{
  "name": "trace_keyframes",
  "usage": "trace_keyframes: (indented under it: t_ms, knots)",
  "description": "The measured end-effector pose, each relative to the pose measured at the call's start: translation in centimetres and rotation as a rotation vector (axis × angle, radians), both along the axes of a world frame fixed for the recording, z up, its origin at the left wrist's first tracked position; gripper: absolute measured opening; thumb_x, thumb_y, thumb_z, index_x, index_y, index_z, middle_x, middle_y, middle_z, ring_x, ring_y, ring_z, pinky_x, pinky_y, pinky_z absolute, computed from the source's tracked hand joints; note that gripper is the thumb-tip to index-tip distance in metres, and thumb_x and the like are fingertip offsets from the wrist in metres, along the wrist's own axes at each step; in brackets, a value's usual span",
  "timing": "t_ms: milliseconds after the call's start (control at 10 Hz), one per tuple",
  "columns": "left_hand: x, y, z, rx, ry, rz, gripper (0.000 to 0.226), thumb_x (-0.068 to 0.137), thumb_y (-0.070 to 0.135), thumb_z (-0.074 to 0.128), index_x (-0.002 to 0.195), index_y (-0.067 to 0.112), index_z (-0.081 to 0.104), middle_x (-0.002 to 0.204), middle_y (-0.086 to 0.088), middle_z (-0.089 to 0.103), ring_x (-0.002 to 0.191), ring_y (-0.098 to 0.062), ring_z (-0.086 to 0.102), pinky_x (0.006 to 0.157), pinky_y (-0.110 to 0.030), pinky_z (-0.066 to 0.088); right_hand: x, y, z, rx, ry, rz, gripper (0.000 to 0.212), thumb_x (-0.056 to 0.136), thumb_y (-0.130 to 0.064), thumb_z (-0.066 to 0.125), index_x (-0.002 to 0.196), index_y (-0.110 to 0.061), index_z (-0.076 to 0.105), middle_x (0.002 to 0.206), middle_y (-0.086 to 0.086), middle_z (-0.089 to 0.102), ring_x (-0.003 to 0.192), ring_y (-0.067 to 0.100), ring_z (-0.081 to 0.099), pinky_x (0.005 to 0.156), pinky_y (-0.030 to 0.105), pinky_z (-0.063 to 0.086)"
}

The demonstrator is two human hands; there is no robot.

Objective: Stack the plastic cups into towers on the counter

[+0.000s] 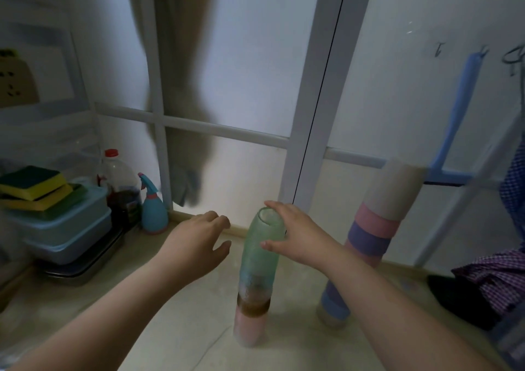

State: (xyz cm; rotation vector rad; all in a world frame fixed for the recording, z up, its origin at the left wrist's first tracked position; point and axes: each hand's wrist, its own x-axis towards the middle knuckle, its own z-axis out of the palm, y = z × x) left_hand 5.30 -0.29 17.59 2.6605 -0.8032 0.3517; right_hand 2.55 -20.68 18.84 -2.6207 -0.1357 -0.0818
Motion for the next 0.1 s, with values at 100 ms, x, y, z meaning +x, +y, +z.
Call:
trace_keyframes:
  t_ms: [100]
  knots:
    - [-0.07,-0.38,0.33,0.015,-0.008,0.010,0.033,0.086,0.037,0.053,0.116,0.022,0.053,0.111,0.001,0.061,0.096,-0.018,0.058,0.078,-0.032,0.052,-0.42,-0.41,0.61,0.002,-0.021,0.005,0.081,0.078,-0.039,0.070,0.143,-0.030,0.024,0.146,-0.001,0.034,0.134,0.015,0.033,0.109,0.028,0.027]
